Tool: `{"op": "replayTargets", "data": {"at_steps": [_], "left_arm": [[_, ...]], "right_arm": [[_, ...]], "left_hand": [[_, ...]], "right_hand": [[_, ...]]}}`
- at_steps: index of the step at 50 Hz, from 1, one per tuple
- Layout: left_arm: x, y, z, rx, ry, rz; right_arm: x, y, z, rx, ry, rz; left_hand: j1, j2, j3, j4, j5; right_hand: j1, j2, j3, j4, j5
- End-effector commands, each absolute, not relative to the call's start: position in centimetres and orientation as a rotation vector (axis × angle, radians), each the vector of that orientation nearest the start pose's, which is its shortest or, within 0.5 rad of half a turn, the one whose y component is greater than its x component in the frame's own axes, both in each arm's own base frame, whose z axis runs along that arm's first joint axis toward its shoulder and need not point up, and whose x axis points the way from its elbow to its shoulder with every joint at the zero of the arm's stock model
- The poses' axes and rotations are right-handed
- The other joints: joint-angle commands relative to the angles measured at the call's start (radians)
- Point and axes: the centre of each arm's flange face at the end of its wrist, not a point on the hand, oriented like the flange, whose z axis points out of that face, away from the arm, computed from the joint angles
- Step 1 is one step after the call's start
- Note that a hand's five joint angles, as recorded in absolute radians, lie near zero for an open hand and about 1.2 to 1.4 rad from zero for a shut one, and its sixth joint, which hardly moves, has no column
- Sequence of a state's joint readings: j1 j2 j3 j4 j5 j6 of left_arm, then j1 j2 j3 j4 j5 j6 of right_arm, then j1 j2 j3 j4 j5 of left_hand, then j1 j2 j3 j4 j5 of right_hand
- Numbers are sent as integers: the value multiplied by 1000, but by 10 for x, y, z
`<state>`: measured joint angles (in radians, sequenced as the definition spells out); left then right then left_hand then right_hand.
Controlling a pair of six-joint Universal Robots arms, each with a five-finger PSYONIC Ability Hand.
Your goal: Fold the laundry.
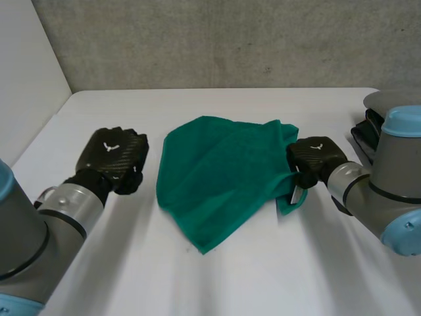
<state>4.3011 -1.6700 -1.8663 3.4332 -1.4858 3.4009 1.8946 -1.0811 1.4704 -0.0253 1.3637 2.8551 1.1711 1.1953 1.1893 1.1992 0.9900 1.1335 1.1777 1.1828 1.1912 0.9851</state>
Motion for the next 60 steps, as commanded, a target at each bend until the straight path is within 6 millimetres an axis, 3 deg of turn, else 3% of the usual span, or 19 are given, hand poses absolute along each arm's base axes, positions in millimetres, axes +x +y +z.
{"op": "replayTargets", "data": {"at_steps": [1,9,14,17,18,21,22,25,30,33,34,37,42,48,53,60], "left_arm": [[-228,-237,242,765,2224,-2268],[-188,-258,277,498,2111,-2360],[-160,-268,293,325,2061,-2391],[-154,-270,295,287,2071,-2394],[-151,-271,296,276,2081,-2392],[-150,-270,293,274,2112,-2385],[-150,-270,291,271,2130,-2373],[-150,-268,287,274,2163,-2353],[-153,-263,280,297,2207,-2324],[-158,-258,276,328,2247,-2304],[-163,-252,271,353,2286,-2282],[-172,-242,264,401,2357,-2246],[-205,-205,236,635,2566,-2114],[-236,-169,199,950,2652,-1930],[-250,-169,166,1092,2558,-1798],[-256,-180,146,1136,2443,-1738]], "right_arm": [[296,-270,202,-980,2094,-1691],[372,-201,239,-1059,1735,-1667],[428,-165,216,-1117,1568,-1567],[445,-155,195,-1172,1575,-1488],[450,-149,184,-1213,1606,-1432],[454,-146,178,-1254,1656,-1386],[452,-150,181,-1255,1691,-1387],[447,-158,189,-1231,1742,-1403],[413,-205,230,-1080,1818,-1566],[391,-225,244,-1030,1865,-1623],[374,-239,252,-1006,1901,-1665],[348,-257,257,-1007,1962,-1722],[297,-284,247,-1111,2133,-1777],[265,-290,217,-1186,2280,-1700],[251,-289,192,-1172,2333,-1622],[245,-283,175,-1156,2342,-1582]], "left_hand": [[225,201,207,197,232],[208,184,190,180,214],[202,178,184,174,209],[193,169,175,165,200],[173,149,155,145,179],[129,105,111,101,135],[68,43,49,39,74],[-94,-118,-112,-122,-87],[-736,-760,-754,-764,-729],[-899,-923,-917,-927,-892],[-934,-958,-952,-962,-927],[-940,-964,-958,-968,-933],[-905,-929,-923,-933,-898],[-837,-861,-855,-865,-831],[-720,-744,-738,-748,-714],[-696,-721,-715,-724,-690]], "right_hand": [[263,219,213,205,237],[263,219,213,205,237],[263,219,213,205,237],[263,219,213,205,237],[155,111,106,97,129],[-517,-561,-566,-574,-543],[-763,-807,-812,-820,-789],[-959,-1003,-1008,-1017,-985],[-959,-1003,-1008,-1017,-985],[-959,-1003,-1008,-1017,-985],[-959,-1003,-1008,-1017,-985],[-959,-1003,-1008,-1017,-985],[-959,-1003,-1008,-1017,-985],[-959,-1003,-1008,-1017,-985],[-959,-1003,-1008,-1017,-985],[-959,-1003,-1008,-1017,-985]]}}
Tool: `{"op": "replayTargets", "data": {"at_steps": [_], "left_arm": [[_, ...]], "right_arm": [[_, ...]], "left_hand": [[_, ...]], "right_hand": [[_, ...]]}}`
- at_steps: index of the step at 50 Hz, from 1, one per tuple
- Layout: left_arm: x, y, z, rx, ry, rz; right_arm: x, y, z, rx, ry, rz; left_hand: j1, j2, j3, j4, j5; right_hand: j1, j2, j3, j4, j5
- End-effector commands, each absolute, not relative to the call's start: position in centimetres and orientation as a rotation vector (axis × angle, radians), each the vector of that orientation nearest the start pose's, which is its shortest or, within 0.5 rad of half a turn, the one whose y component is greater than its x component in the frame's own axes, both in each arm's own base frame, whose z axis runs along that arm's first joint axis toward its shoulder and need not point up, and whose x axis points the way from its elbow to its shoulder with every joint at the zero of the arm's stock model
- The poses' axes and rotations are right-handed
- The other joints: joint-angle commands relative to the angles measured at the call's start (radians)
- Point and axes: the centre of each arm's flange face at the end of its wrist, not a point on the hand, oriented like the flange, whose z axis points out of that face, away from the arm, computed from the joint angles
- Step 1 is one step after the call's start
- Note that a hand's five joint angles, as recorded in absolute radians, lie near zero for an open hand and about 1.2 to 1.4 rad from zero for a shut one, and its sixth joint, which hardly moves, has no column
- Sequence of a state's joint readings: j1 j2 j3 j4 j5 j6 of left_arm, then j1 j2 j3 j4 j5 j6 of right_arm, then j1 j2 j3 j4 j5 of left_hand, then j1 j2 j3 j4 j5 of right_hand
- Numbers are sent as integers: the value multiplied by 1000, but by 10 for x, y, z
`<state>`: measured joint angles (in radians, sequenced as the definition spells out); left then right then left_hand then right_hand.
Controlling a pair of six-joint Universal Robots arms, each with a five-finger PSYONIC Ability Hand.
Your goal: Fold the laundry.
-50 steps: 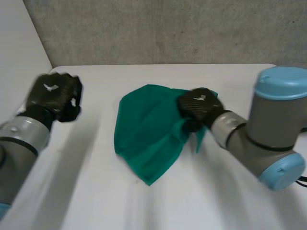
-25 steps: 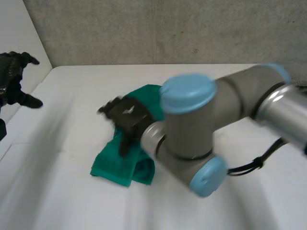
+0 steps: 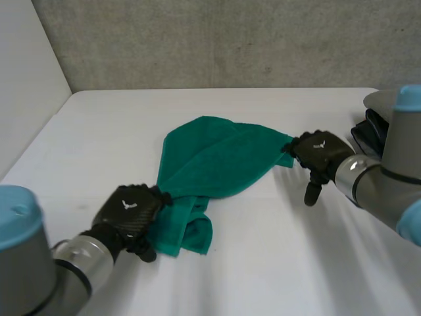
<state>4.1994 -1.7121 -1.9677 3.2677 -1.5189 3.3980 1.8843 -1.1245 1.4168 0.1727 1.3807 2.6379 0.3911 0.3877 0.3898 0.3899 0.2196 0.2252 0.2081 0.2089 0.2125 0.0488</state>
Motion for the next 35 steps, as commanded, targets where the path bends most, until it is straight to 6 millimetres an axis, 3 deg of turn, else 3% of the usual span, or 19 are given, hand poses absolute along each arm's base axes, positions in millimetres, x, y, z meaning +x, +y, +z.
{"op": "replayTargets", "data": {"at_steps": [1,12,24,28,32,35], "left_arm": [[-258,-184,145,1136,2425,-1760],[-269,-202,127,1144,2386,-1846],[-271,-217,126,1165,2304,-1938],[-267,-223,135,1143,2288,-1970],[-264,-226,160,1095,2239,-2051],[-263,-223,192,1054,2193,-2148]], "right_arm": [[245,-281,172,-1154,2344,-1572],[241,-276,155,-1108,2353,-1561],[234,-286,158,-1073,2359,-1596],[235,-288,161,-1077,2345,-1600],[238,-291,166,-1087,2321,-1612],[244,-292,170,-1098,2296,-1613]], "left_hand": [[87,90,88,88,83],[298,301,299,299,295],[943,947,945,945,940],[1005,1009,1006,1006,1002],[1005,1009,1006,1006,1002],[1005,1009,1006,1006,1002]], "right_hand": [[-51,-34,-34,-38,-49],[-51,-34,-34,-38,-49],[-51,-34,-34,-38,-49],[-51,-34,-34,-38,-49],[-51,-34,-34,-38,-49],[-51,-34,-34,-38,-49]]}}
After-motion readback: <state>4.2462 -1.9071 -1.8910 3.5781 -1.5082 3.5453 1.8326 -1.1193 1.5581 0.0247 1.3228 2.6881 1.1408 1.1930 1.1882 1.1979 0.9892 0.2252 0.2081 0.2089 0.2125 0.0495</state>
